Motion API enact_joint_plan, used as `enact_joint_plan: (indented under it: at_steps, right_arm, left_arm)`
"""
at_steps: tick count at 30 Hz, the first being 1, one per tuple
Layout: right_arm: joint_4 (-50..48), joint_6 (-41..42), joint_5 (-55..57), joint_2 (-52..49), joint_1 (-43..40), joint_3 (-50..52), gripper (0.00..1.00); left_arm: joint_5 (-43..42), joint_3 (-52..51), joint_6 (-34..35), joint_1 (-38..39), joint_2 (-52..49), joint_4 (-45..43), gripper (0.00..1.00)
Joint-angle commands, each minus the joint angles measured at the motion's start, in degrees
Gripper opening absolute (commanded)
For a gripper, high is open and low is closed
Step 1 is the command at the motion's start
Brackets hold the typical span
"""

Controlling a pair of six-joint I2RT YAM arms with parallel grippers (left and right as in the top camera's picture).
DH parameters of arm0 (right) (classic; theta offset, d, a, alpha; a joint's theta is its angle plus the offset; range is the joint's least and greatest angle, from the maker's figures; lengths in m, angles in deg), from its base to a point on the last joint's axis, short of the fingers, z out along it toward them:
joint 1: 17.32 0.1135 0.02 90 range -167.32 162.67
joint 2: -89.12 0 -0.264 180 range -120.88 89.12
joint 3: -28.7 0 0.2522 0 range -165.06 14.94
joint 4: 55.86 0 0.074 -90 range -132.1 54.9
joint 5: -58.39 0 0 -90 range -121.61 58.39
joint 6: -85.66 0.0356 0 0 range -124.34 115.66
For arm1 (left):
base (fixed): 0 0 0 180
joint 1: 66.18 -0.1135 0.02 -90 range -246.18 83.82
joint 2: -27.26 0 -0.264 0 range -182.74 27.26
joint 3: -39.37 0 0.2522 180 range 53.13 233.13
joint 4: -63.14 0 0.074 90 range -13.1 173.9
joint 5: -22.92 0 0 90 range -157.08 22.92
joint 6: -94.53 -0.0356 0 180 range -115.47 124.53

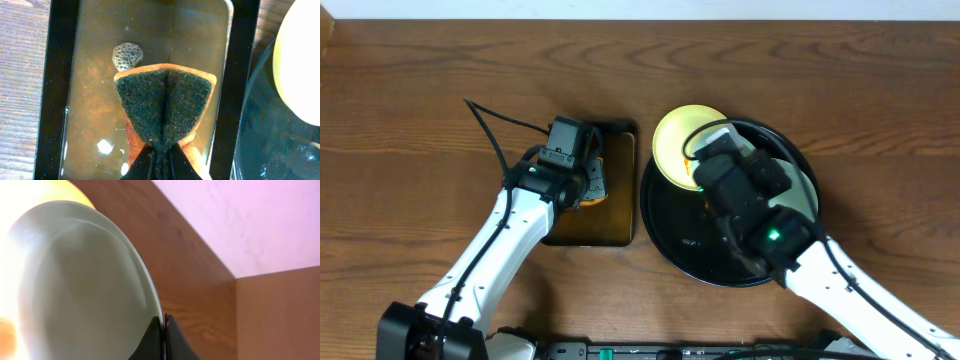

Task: Clean dirty plates on tray and stack at the side
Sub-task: 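Lift the scrubbed pale green plate with the right gripper, place it right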

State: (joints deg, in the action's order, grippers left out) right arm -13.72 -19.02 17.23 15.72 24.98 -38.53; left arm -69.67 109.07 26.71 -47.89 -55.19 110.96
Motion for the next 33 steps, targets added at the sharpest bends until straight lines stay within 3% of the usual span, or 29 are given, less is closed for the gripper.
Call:
enact_joint_plan:
  at_steps: [1,8,14,21,33]
  right_arm:
    - [-2.7,-3.7,8.5,-1.3,2.4,-1.2,0.01]
    - [-4.8,-3.4,8.8,-1.5,2.5,-1.2,0.01]
    - [-2.8,11.4,6.1,-1.5,-4.2,-1.2,0.01]
    - [-2.1,23.9,-11.4,-1.5,-22.9,-1.2,0.01]
    - [-1.2,35.8,-26.8,-1.8,-57.0,-1.2,0.01]
  left_arm:
    - [0.9,-0.4,-0.9,-0.1,-0.3,-0.1,0.08]
    - [0.9,-0.4,-0.9,-0.1,-0.3,-0.1,0.08]
    - [0.9,-0.4,-0.9,-0.1,-0.3,0.0,0.08]
    - [0.9,-0.4,-0.9,-0.1,-0.3,0.0,0.08]
    - [0.9,-0.4,-0.9,-0.1,-0.3,0.0,0.08]
